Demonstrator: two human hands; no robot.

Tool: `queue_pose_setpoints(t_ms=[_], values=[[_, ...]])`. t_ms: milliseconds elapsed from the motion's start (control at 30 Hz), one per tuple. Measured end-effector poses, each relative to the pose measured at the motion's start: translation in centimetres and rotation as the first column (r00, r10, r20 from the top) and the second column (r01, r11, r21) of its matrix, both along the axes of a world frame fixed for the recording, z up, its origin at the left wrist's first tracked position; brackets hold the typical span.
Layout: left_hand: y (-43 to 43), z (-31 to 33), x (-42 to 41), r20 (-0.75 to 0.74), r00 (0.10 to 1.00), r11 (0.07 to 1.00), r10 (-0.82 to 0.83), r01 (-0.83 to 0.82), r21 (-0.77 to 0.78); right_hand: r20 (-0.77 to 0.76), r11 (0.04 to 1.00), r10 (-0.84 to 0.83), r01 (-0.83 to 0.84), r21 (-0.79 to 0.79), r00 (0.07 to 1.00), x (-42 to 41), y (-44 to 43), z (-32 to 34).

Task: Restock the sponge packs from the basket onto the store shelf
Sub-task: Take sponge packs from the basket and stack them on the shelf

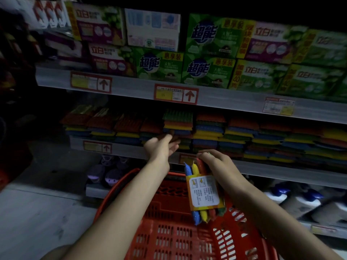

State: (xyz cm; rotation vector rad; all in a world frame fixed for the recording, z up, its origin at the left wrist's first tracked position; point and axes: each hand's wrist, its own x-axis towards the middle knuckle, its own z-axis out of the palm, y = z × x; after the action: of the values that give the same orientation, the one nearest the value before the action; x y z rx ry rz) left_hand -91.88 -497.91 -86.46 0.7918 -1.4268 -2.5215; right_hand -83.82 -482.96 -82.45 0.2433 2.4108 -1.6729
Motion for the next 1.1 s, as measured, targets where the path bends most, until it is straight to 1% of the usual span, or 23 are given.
queue_pose_setpoints(t_ms=[100, 200, 300, 433, 600, 700, 900, 1100], values=[[0.1, -0.1, -0.2, 0.01, 1.0, 1.0, 0.005, -0.005, -0.013, 0.018, 1.0, 0.013, -0.013, 0.01, 1.0, 0.1, 0.2, 0.0], [0.2, -0.3, -0.6, 0.025, 1.0, 0.998, -0.007, 0.008, -0.065, 0.023, 0.999, 0.027, -0.028, 0.037, 0.999, 0.1, 0.4, -0.2], [0.0, -0.3, -0.8, 0.036, 0.999, 0.979, -0.023, 0.03, -0.2, 0.027, 0.999, 0.027, -0.028, 0.04, 0.999, 0.1, 0.6, -0.4], [0.0, 0.1, -0.9, 0.023, 0.999, 0.918, -0.042, 0.048, -0.393, 0.02, 0.999, 0.018, -0.019, 0.043, 1.0, 0.0, 0.8, -0.3], [0.0, 0.4, -0.8, 0.013, 0.996, 0.84, -0.085, 0.079, -0.537, 0.024, 0.999, 0.005, -0.006, 0.039, 1.0, 0.0, 1.1, -0.2], [0.0, 0.5, -0.8, 0.024, 0.995, 0.838, -0.094, 0.092, -0.537, 0.023, 1.0, 0.002, -0.003, 0.025, 1.0, 0.0, 1.2, -0.3], [0.2, 0.7, -0.4, 0.022, 0.996, 0.802, -0.083, 0.08, -0.591, 0.028, 1.0, 0.007, -0.008, 0.023, 1.0, -0.1, 1.1, -0.6], [0.4, 1.1, -0.1, 0.062, 0.994, 0.779, -0.095, 0.113, -0.617, 0.001, 1.0, 0.008, -0.008, 0.016, 1.0, -0.2, 1.2, -0.6]])
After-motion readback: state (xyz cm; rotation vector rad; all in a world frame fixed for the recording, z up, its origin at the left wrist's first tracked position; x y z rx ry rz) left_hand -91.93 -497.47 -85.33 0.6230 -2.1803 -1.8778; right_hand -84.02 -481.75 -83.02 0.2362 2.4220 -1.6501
